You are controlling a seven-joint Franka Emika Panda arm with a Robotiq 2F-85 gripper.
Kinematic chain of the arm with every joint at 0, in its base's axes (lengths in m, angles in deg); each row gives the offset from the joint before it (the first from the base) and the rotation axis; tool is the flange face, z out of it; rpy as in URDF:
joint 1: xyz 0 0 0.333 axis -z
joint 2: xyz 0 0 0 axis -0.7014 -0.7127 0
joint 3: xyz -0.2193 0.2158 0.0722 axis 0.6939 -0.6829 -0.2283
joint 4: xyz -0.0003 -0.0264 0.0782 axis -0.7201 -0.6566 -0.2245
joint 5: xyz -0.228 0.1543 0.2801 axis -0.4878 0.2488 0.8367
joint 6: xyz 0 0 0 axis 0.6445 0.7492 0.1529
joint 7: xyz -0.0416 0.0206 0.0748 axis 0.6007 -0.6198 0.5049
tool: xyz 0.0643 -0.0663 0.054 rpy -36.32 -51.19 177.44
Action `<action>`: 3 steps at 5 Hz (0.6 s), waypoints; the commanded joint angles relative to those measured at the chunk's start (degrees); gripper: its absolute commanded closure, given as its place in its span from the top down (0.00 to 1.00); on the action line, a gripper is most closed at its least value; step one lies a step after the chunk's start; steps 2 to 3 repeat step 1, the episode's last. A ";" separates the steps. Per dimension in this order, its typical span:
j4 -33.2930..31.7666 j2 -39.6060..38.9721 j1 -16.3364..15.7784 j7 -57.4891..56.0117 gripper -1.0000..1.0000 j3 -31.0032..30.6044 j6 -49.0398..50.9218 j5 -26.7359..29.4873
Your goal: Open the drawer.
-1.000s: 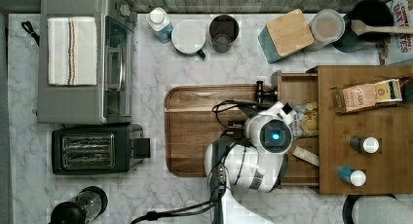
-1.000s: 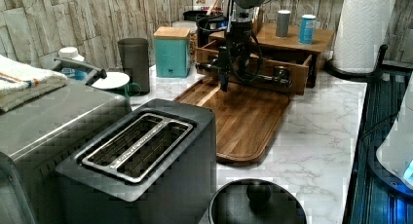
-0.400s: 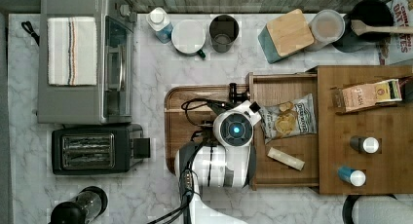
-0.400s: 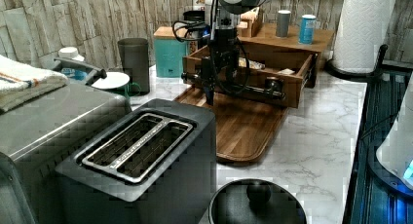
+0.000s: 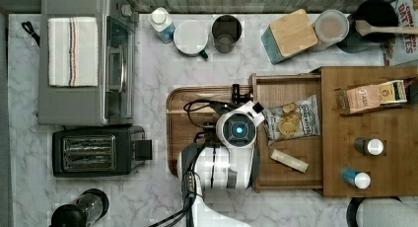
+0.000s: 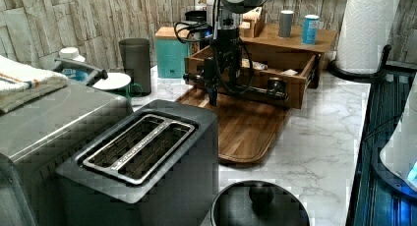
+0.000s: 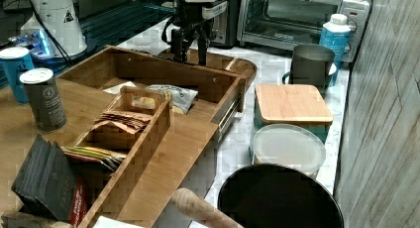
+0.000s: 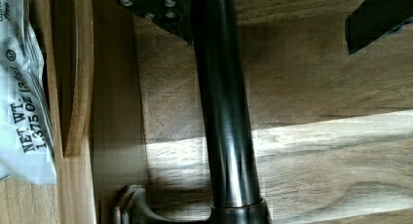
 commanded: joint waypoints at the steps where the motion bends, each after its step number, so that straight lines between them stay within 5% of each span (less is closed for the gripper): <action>1: 4.96 3.81 -6.96 0.33 1.00 -7.64 0.16 1.98; 3: 4.96 3.81 -6.96 0.33 1.00 -7.64 0.16 1.98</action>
